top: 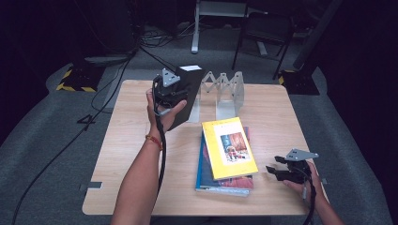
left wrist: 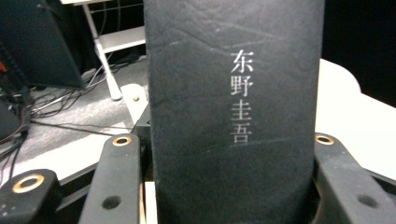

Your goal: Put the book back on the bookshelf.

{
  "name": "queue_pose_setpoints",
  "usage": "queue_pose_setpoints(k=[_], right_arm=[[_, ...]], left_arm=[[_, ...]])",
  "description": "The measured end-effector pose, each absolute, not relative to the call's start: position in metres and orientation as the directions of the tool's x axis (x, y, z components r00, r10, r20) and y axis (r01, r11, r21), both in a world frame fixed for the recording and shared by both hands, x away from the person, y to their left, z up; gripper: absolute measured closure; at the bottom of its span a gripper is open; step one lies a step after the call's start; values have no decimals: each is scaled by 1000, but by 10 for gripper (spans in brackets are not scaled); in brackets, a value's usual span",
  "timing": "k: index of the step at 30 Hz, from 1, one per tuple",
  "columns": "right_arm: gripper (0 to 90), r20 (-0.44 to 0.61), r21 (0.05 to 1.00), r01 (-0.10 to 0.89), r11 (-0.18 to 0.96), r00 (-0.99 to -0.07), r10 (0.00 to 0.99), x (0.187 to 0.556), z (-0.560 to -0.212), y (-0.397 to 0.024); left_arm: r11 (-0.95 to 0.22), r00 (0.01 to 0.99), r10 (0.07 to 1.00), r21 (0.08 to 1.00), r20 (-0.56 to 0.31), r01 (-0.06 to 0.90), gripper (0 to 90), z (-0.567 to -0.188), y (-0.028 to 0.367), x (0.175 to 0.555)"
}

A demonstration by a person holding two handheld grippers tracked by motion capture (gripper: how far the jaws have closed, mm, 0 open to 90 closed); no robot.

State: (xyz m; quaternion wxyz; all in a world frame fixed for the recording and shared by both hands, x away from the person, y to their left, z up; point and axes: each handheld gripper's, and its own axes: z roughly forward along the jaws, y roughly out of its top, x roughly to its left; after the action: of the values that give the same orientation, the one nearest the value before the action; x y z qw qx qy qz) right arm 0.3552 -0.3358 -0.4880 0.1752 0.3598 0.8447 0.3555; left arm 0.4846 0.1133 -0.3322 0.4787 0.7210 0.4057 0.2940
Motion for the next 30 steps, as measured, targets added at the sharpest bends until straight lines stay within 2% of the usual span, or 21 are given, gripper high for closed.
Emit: queue_pose_setpoints(k=[16,23,25,30], right_arm=[[400,-70,718,470,513,-685,725,353,-487,-333],[399,-116,704,438,559,-706,699,351,-488,-325],[399,-120,704,434,562,-707,697,350,-488,-324],[399,-114,702,439,561,-708,697,352,-488,-326]], left_arm=[[-195,429,902,928,43,316,520,-361,88,514],[-167,400,916,928,22,332,518,-378,94,516],[-115,395,918,938,-24,326,517,-383,100,513],[-139,406,914,936,-4,322,513,-384,101,508]])
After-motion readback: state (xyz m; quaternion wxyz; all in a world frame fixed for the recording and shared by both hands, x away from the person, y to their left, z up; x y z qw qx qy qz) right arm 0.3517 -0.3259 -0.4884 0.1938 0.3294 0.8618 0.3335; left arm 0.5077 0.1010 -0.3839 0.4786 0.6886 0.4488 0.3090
